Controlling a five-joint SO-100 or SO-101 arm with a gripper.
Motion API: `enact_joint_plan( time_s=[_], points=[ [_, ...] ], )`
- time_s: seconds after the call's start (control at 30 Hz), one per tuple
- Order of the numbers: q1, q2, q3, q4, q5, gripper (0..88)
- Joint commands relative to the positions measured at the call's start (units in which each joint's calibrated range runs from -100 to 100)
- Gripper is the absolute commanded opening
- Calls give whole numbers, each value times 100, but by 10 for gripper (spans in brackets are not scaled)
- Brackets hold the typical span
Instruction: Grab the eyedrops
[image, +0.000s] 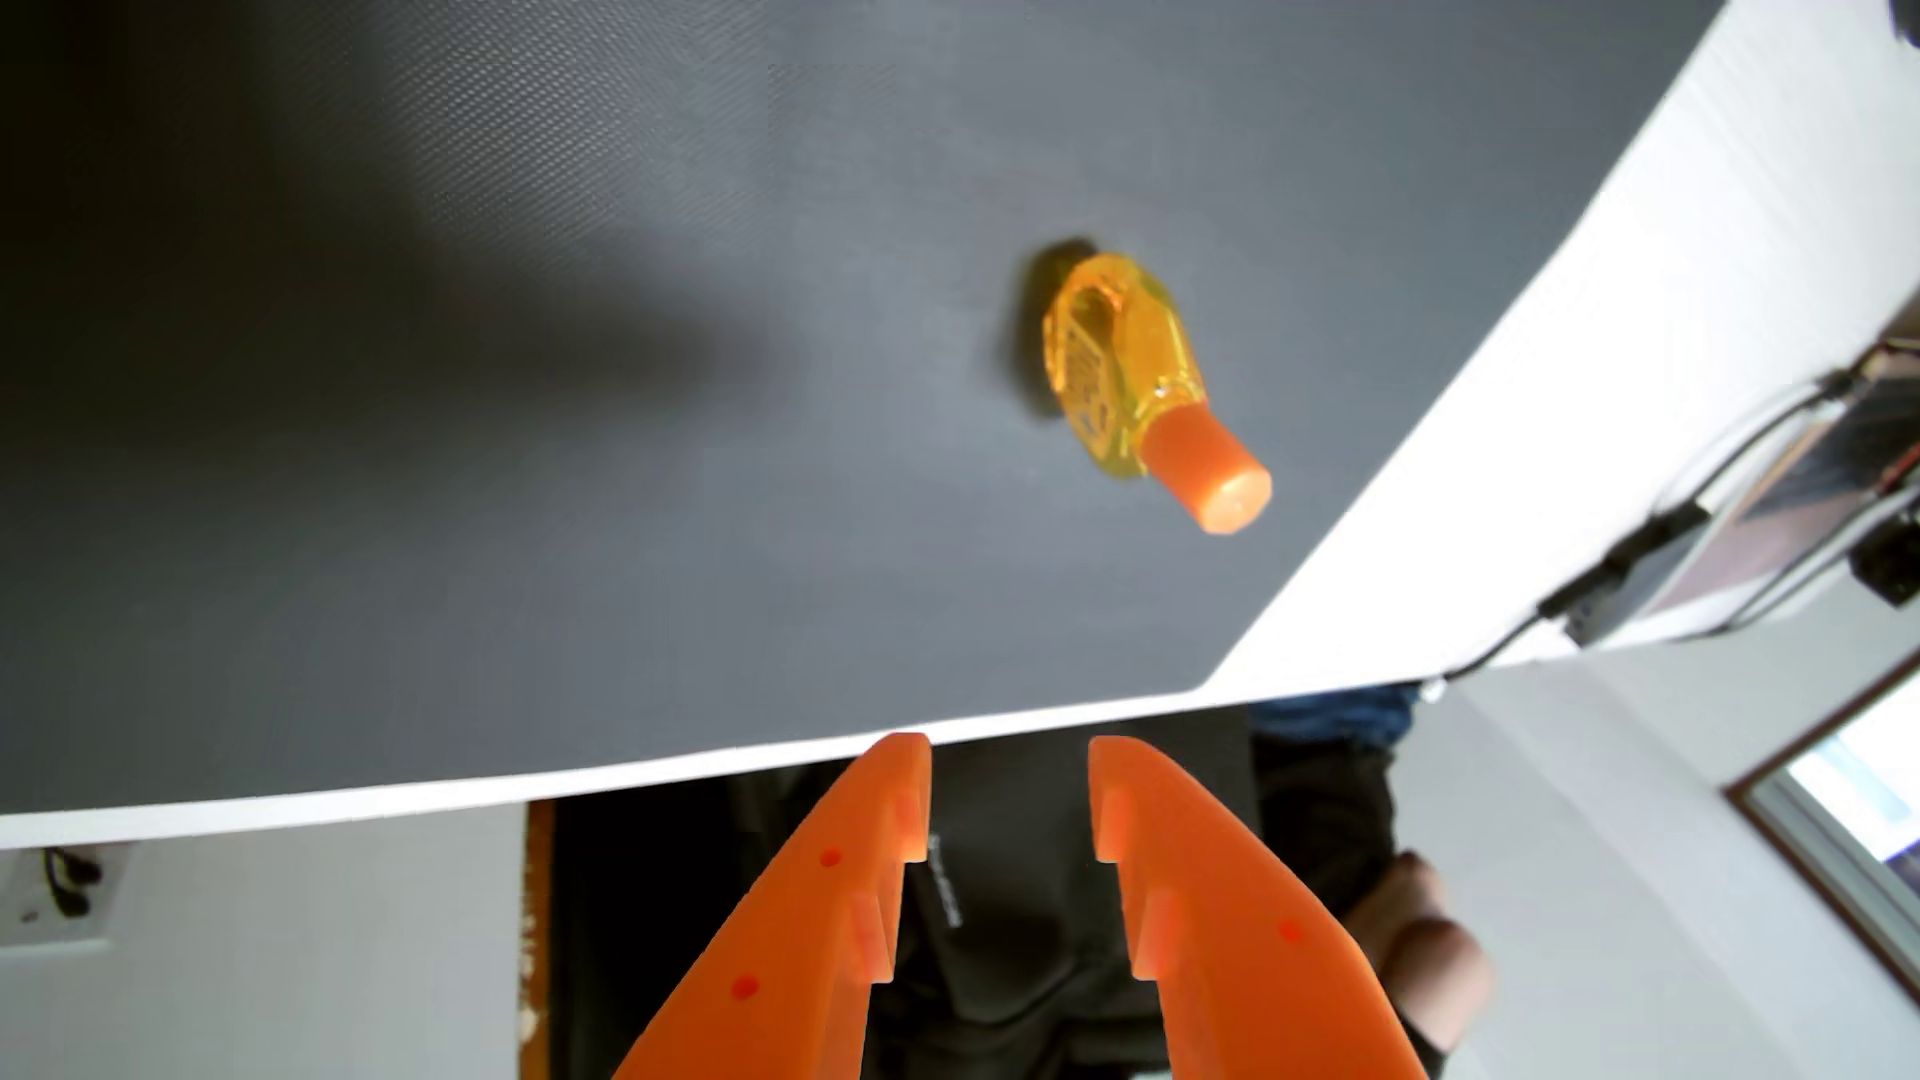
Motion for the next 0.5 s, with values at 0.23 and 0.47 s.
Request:
enact_joint_plan(
  time_s=[0.23,0.47],
  points=[
    [47,1651,-1632,326,378,105],
    [64,2687,-2677,473,519,105]
  ],
)
